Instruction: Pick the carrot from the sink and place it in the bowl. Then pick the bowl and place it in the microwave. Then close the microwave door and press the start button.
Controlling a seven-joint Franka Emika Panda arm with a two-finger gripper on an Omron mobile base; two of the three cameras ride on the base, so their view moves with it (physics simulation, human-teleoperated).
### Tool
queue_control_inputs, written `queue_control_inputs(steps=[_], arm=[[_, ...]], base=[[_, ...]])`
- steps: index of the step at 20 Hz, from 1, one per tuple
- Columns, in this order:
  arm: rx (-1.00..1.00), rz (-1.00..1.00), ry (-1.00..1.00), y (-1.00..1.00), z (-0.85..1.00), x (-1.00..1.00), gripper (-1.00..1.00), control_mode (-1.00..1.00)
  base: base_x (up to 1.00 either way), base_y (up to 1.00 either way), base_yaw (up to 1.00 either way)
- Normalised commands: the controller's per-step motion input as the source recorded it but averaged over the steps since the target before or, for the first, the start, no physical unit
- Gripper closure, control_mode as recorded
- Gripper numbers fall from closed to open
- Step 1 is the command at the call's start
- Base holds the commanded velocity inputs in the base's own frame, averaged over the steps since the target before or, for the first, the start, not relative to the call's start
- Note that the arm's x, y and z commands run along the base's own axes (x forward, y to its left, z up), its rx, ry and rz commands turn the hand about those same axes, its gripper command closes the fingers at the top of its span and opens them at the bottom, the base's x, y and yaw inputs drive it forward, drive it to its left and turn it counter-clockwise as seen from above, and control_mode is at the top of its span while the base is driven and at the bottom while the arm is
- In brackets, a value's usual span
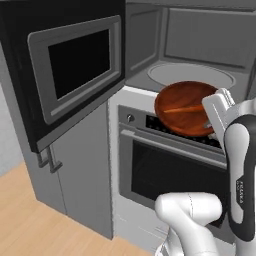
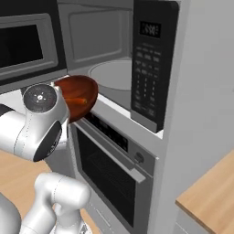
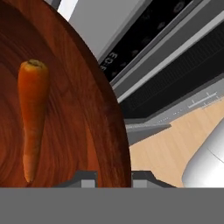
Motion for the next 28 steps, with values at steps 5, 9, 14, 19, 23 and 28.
queue_control_inputs(steps=[5, 9, 14, 19, 23, 28], arm=[[0.0, 0.0, 0.0, 0.0, 0.0, 0.0, 1.0, 1.0], [0.0, 0.0, 0.0, 0.0, 0.0, 0.0, 1.0, 1.0], [0.0, 0.0, 0.0, 0.0, 0.0, 0.0, 1.0, 1.0], [0.12, -0.06, -0.07, 0.02, 0.09, 0.01, 1.0, -1.0], [0.18, -0.21, -0.25, 0.01, 0.33, 0.0, 1.0, -1.0], [0.12, -0.31, -0.23, 0.09, 0.38, 0.13, 1.0, -1.0]], base=[[0.06, 0.08, 0.1], [0.0, 0.01, 0.18], [-0.06, -0.08, 0.26], [0.0, 0.0, 0.02], [0.0, 0.0, 0.0], [0.0, 0.0, 0.0]])
